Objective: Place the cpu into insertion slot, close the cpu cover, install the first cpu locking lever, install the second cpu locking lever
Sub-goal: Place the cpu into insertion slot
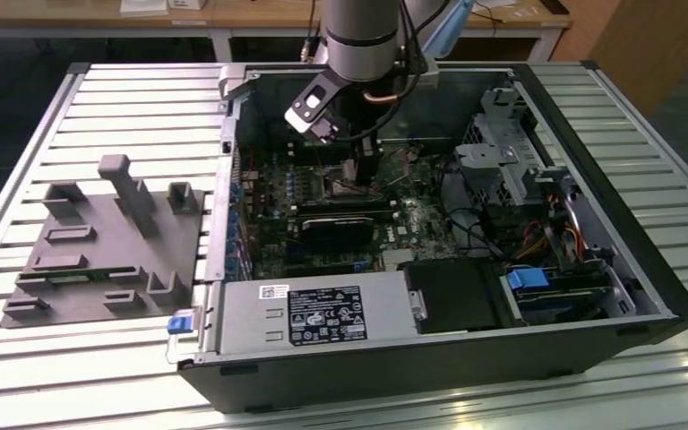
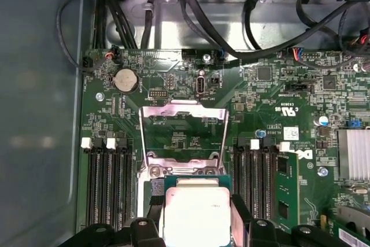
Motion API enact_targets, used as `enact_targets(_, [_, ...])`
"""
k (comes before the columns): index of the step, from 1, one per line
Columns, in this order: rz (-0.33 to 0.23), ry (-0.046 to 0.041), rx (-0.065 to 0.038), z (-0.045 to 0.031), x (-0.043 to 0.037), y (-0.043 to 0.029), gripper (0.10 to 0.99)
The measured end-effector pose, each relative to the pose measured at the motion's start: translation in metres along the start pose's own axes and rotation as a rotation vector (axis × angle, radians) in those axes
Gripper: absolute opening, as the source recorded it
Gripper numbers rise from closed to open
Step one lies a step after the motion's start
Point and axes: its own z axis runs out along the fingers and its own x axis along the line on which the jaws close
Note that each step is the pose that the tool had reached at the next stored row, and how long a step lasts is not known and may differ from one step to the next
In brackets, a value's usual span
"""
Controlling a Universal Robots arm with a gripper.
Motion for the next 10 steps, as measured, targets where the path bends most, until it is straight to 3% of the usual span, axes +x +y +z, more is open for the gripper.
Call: enact_targets(10, [0.0, 0.0, 0.0, 0.0071, 0.0018, -0.0009, 0.537])
